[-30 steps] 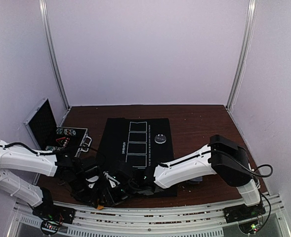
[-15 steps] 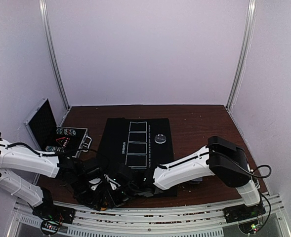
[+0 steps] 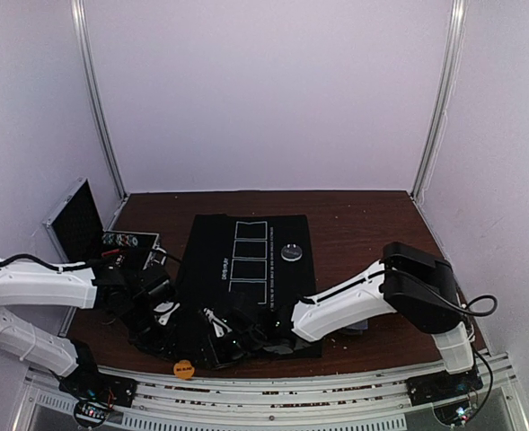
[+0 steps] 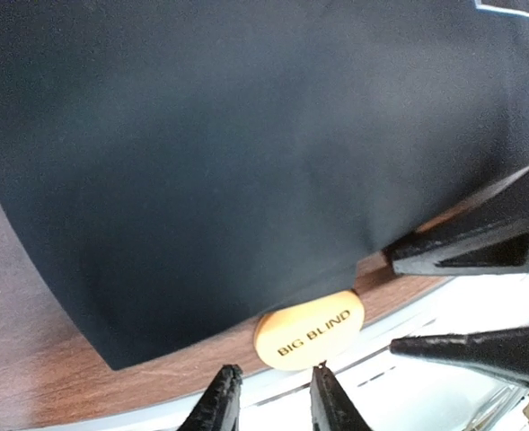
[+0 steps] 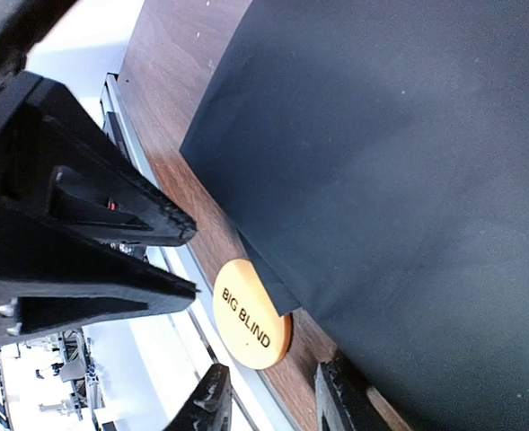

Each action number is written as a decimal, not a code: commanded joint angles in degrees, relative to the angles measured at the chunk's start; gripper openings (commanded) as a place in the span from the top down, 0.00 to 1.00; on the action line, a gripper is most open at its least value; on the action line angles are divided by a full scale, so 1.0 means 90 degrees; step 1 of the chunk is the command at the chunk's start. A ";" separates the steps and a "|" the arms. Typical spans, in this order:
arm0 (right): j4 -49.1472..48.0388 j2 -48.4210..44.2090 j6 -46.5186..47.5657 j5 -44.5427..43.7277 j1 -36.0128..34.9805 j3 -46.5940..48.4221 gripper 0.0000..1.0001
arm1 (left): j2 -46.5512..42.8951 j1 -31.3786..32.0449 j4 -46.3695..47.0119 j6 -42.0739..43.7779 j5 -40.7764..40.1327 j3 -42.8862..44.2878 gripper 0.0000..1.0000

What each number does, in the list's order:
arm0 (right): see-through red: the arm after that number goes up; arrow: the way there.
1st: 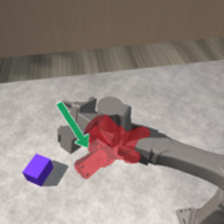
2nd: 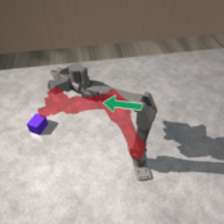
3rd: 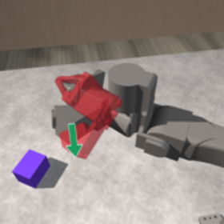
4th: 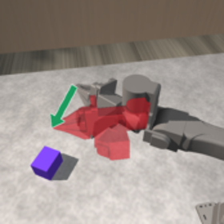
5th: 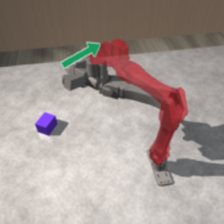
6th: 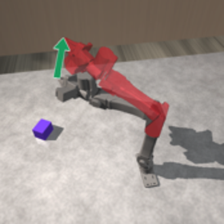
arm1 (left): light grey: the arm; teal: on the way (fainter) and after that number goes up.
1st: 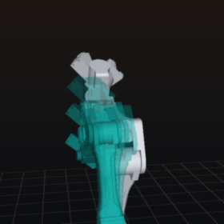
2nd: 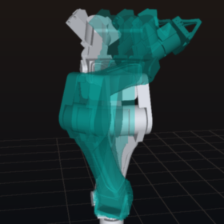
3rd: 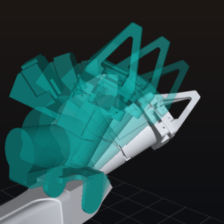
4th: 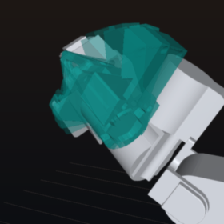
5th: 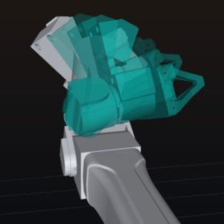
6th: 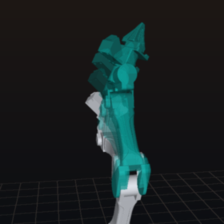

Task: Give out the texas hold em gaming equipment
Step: Pick up the big blind button from the corner of the board.

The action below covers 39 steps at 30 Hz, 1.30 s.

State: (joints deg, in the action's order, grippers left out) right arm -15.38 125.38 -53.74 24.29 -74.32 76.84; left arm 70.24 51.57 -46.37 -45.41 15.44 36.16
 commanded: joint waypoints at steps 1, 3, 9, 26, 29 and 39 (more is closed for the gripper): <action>-0.0122 0.0227 -0.0139 0.0131 0.0021 0.0114 0.66 | 0.0146 -0.0027 0.0326 -0.0018 0.0066 -0.0349 0.71; -0.0090 0.0306 -0.0138 0.0163 0.0014 0.0166 0.67 | 0.0152 -0.0025 0.0532 -0.0112 0.0212 -0.0500 0.71; -0.0077 0.0506 -0.0060 0.0552 -0.0067 0.0299 0.70 | -0.0022 0.0106 0.0958 -0.0321 0.0487 -0.0878 0.73; -0.0206 0.0141 0.0240 0.0897 -0.0287 0.0044 0.80 | -0.0199 0.1050 0.1818 -0.0846 0.1155 -0.1107 0.76; -0.0277 0.0067 0.0248 0.0942 -0.0334 0.0017 0.80 | -0.0235 0.1179 0.1985 -0.0895 0.1294 -0.1091 0.76; -0.0187 -0.0348 0.0188 0.0742 -0.0415 -0.0546 0.79 | -0.0453 0.1345 0.2027 -0.1052 0.1366 -0.1278 0.76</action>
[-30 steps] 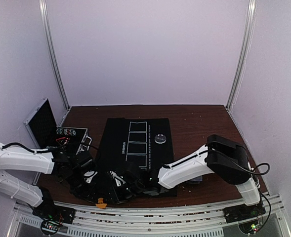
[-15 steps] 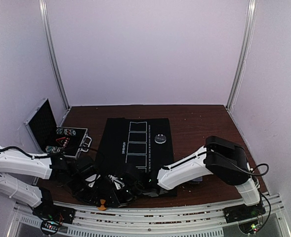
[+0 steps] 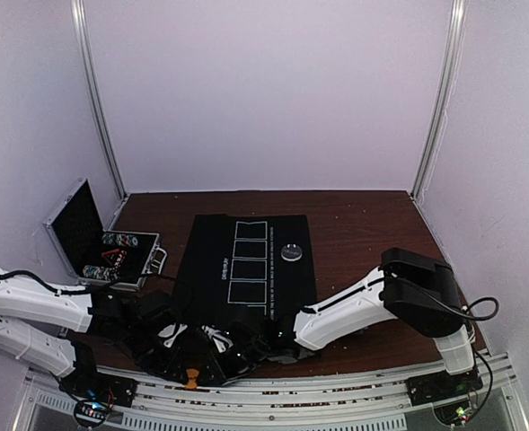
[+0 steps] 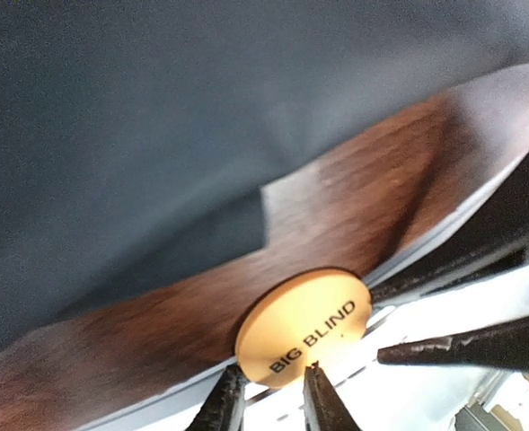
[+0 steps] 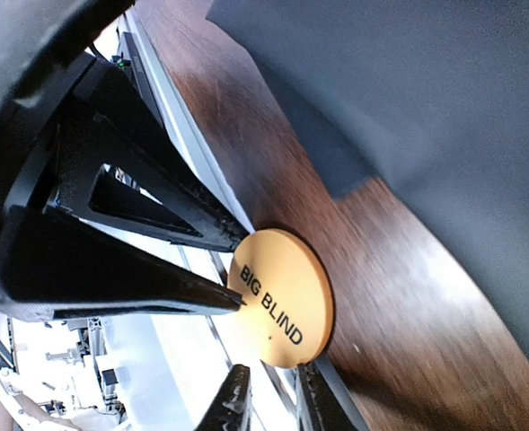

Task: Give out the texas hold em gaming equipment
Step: Pick up the big blind button from the corner of the board.

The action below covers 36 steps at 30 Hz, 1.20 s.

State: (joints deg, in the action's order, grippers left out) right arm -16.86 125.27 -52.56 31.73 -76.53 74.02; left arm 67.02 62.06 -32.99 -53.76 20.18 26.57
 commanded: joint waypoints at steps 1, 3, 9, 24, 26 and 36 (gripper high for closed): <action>0.0042 -0.0352 0.0053 -0.0169 -0.0161 -0.0263 0.77 | -0.0111 0.0177 0.0536 -0.0131 0.0813 -0.0246 0.76; 0.0131 -0.0316 -0.0026 -0.0281 -0.0141 -0.0267 0.73 | -0.0105 0.0175 0.0531 -0.0163 0.0760 -0.0288 0.76; 0.0153 -0.0301 -0.0376 -0.0659 -0.0051 -0.0338 0.66 | -0.0068 0.0174 0.0385 -0.0076 0.0592 -0.0153 0.76; -0.1200 0.0261 -0.1065 -0.0034 -0.0034 -0.0219 0.70 | -0.0037 0.0174 0.0525 -0.0028 0.0473 -0.0262 0.76; -0.1311 0.0231 -0.1077 0.0021 -0.0026 -0.0238 0.72 | -0.0053 0.0174 0.0552 -0.0028 0.0467 -0.0324 0.76; -0.1296 -0.0009 -0.0744 0.0186 -0.0071 -0.0195 0.79 | -0.0157 0.0174 0.0648 -0.0019 0.0423 -0.0452 0.78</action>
State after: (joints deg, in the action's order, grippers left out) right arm -28.45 126.21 -61.23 33.10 -76.60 71.33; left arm 65.49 63.40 -28.62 -54.48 25.36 23.59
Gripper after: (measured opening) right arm 0.245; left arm 0.223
